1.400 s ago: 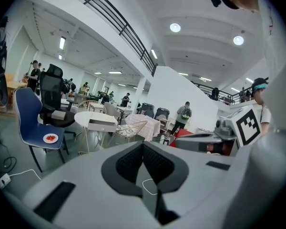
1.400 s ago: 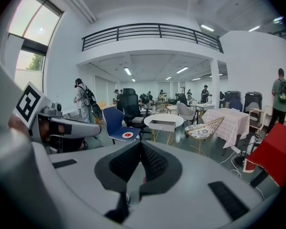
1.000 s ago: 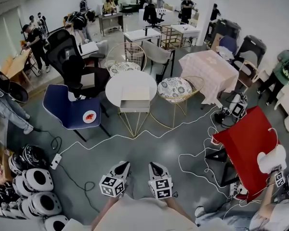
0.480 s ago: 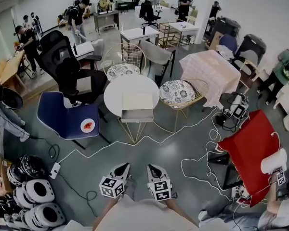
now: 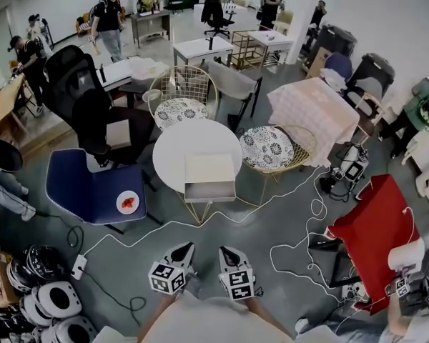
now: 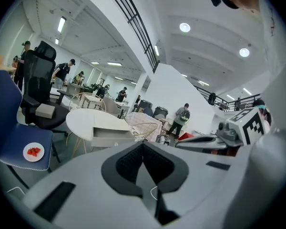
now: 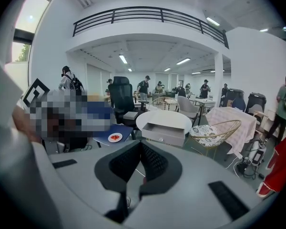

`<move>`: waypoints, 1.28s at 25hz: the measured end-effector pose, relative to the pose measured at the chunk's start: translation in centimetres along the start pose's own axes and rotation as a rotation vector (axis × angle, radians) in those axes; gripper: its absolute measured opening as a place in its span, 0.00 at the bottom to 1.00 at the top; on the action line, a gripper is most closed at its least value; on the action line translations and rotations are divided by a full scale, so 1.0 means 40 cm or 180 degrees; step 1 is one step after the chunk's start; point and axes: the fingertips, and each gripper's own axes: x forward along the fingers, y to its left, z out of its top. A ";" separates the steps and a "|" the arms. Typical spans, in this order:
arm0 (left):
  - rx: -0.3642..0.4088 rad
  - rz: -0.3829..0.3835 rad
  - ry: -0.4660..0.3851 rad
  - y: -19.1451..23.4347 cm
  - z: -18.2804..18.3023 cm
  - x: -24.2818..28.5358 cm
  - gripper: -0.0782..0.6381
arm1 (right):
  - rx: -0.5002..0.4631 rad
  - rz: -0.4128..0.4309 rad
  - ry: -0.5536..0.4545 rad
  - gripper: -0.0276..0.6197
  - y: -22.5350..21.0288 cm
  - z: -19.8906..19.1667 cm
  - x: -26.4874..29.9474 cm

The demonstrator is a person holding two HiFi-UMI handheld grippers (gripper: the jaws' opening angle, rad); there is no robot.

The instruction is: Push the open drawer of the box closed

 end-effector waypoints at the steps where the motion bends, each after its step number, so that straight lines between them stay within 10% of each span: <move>1: -0.0005 -0.0013 0.0014 0.022 0.015 0.014 0.13 | 0.0002 -0.0004 0.0008 0.07 -0.004 0.020 0.027; 17: -0.0021 -0.0089 0.0052 0.312 0.224 0.119 0.13 | -0.0057 0.0008 0.0066 0.07 0.010 0.242 0.324; 32: -0.0099 0.0133 0.0124 0.244 0.204 0.204 0.13 | 0.0014 0.0166 0.0081 0.07 -0.118 0.232 0.300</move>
